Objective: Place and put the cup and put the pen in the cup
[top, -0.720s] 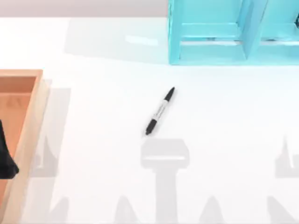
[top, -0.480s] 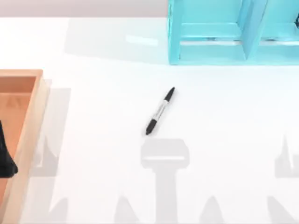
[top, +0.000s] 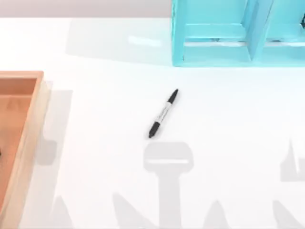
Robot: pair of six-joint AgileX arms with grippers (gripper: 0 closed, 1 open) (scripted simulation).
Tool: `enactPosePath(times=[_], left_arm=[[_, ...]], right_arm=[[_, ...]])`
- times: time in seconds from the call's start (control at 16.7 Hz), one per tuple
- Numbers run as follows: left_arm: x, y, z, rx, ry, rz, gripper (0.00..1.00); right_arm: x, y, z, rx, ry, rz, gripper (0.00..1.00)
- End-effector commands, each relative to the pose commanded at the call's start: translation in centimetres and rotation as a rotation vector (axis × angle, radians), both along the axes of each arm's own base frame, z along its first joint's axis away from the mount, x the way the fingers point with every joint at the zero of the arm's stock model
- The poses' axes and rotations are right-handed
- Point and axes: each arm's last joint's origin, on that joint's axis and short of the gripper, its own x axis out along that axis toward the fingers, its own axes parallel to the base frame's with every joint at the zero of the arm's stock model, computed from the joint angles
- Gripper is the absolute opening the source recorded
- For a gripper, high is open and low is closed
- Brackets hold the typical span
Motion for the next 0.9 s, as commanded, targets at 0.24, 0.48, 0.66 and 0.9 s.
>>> enactPosePath(times=[0.24, 0.48, 0.66, 0.9], left_arm=[[5.2, 1.4, 3.3, 0.006, 0.357, 0.014, 1.0], [11.5, 3.3, 4.1, -0.014, 0.697, 0.011, 1.0], [15.4, 4.8, 3.4, -0.038, 0.894, 0.003, 1.0], [18.3, 6.1, 2.1, -0.064, 1.049, -0.009, 1.0]], right_arm=[[0.0, 0.0, 0.0, 0.0, 0.0, 0.0, 1.0], [0.0, 0.0, 0.0, 0.0, 0.0, 0.0, 1.0], [0.0, 0.0, 0.0, 0.0, 0.0, 0.0, 1.0], [0.0, 0.0, 0.0, 0.0, 0.0, 0.0, 1.0]])
